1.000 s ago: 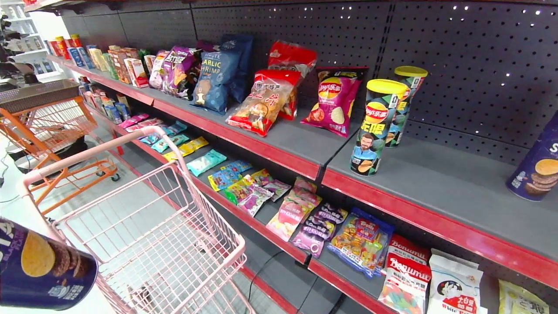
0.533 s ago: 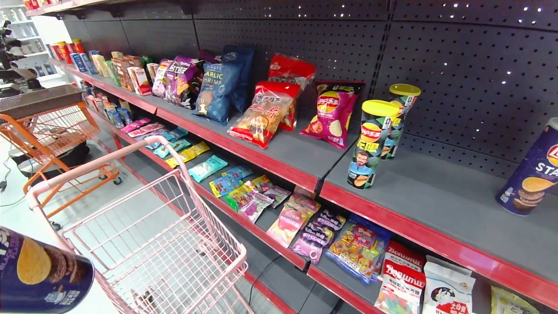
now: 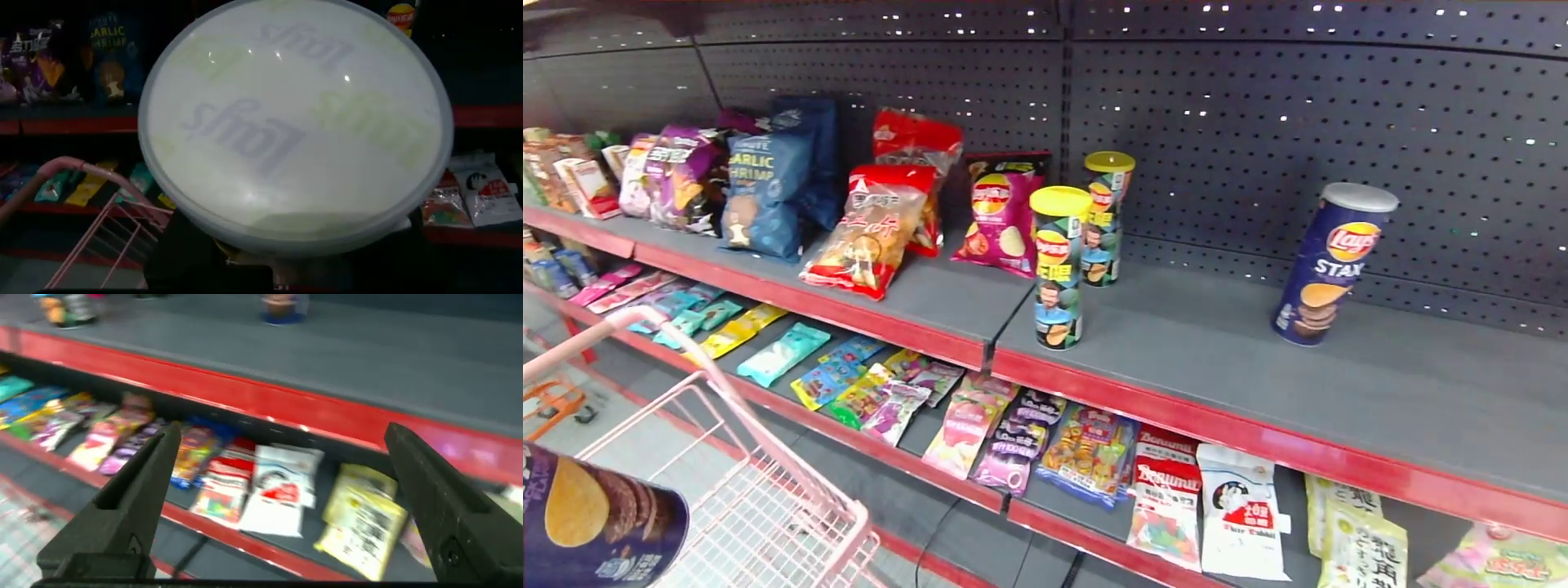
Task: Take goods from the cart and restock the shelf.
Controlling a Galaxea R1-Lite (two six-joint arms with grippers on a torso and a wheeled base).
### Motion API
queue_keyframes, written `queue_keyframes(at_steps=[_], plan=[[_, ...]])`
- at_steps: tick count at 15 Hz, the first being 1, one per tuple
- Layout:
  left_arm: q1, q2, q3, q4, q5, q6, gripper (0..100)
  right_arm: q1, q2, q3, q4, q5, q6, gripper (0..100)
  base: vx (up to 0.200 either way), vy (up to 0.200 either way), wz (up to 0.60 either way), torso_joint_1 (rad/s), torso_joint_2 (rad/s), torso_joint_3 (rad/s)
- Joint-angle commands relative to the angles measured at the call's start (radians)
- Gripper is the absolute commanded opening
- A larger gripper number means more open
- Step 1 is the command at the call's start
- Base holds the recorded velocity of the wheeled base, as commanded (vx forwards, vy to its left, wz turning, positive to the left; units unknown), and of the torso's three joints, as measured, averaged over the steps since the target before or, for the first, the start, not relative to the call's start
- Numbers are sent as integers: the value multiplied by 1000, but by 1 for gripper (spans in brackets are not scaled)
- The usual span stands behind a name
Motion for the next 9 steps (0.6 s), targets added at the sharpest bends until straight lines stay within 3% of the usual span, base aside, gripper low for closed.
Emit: queue_keyframes(at_steps=[1, 2, 5, 6, 9], plan=[[-1, 0, -1, -1, -2, 2, 0, 0, 0, 0, 0, 0, 0, 100, 0, 0, -600, -2, 2, 7], [-1, -1, 0, -1, -2, 10, 0, 0, 0, 0, 0, 0, 0, 100, 0, 0, -600, -2, 2, 2], [1, -17, 16, 2, 4, 103, 0, 0, 0, 0, 0, 0, 0, 100, 0, 0, -600, 5, 1, 4], [2, -17, 16, 2, 6, 114, 0, 0, 0, 0, 0, 0, 0, 100, 0, 0, -600, 7, 2, 2], [2, -18, 11, 0, 7, 122, 0, 0, 0, 0, 0, 0, -2, 100, 0, 0, 0, 0, 0, 0]])
